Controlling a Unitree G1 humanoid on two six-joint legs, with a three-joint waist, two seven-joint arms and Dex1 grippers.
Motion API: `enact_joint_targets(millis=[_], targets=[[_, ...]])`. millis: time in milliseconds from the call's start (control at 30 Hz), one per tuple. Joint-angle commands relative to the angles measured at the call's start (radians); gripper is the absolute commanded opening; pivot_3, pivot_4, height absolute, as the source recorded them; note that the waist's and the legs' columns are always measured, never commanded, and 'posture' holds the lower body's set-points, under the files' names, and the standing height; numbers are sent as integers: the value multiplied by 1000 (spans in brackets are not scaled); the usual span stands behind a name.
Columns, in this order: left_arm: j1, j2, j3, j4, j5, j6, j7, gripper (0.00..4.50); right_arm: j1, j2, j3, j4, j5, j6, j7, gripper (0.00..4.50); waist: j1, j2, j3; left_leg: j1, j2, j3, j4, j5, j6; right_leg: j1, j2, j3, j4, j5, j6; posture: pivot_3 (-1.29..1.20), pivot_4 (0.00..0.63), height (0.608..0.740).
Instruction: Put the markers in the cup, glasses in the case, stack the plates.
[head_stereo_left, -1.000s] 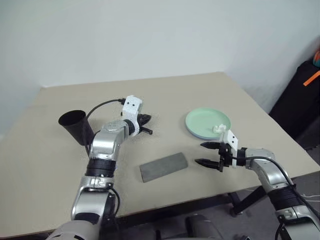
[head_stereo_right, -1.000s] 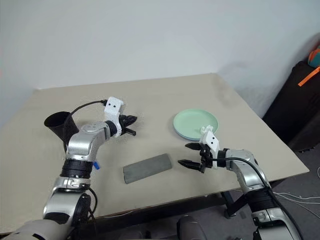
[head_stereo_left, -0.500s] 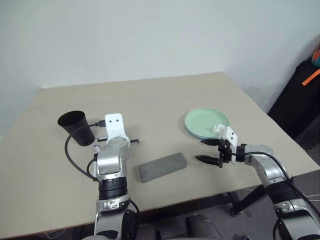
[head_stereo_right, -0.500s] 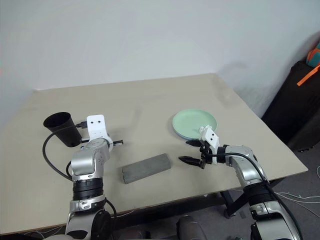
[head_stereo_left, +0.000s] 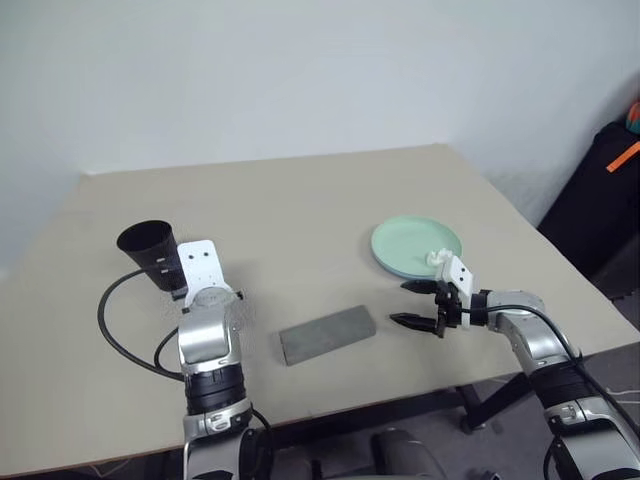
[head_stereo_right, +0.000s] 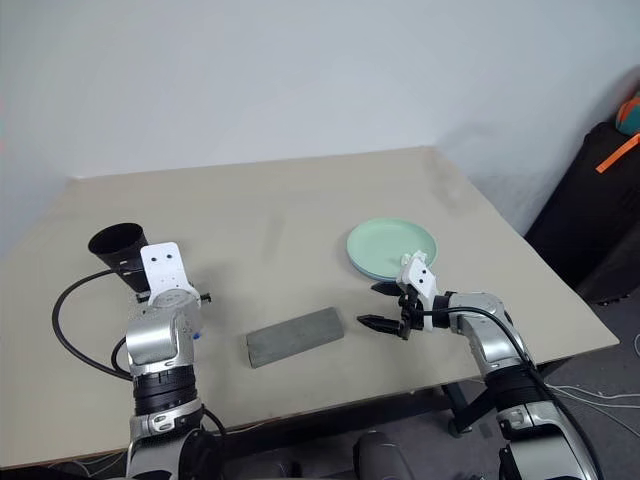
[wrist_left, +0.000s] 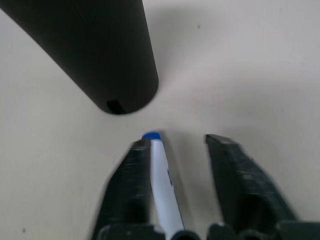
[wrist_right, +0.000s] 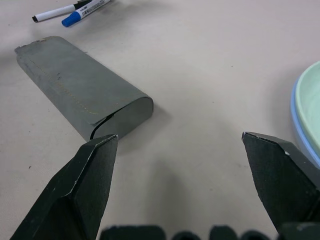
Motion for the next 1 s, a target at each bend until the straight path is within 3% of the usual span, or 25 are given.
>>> enact_joint_targets(millis=[33, 433, 833, 1000], targets=[[-6, -12, 13, -55, 3, 21, 10, 1856, -23, -2, -7, -11, -1, -21, 7, 4314, 0, 0, 0, 0, 0, 0, 0, 0, 0, 0, 0, 0, 0, 0, 0, 0, 0, 740], [-14, -15, 41, -63, 14, 22, 32, 1856, -21, -3, -4, -2, -12, -29, 8, 4314, 0, 0, 0, 0, 0, 0, 0, 0, 0, 0, 0, 0, 0, 0, 0, 0, 0, 740], [-82, 71, 97, 128, -52, -52, -35, 1856, -22, 1, -10, 4, -19, -34, 5, 4314, 0, 0, 0, 0, 0, 0, 0, 0, 0, 0, 0, 0, 0, 0, 0, 0, 0, 740], [-92, 58, 124, 149, -75, -39, -22, 1856, -24, 2, -12, 6, -20, -37, 2, 4314, 0, 0, 0, 0, 0, 0, 0, 0, -1, -1, 0, 0, -1, 0, 0, 0, 0, 740]])
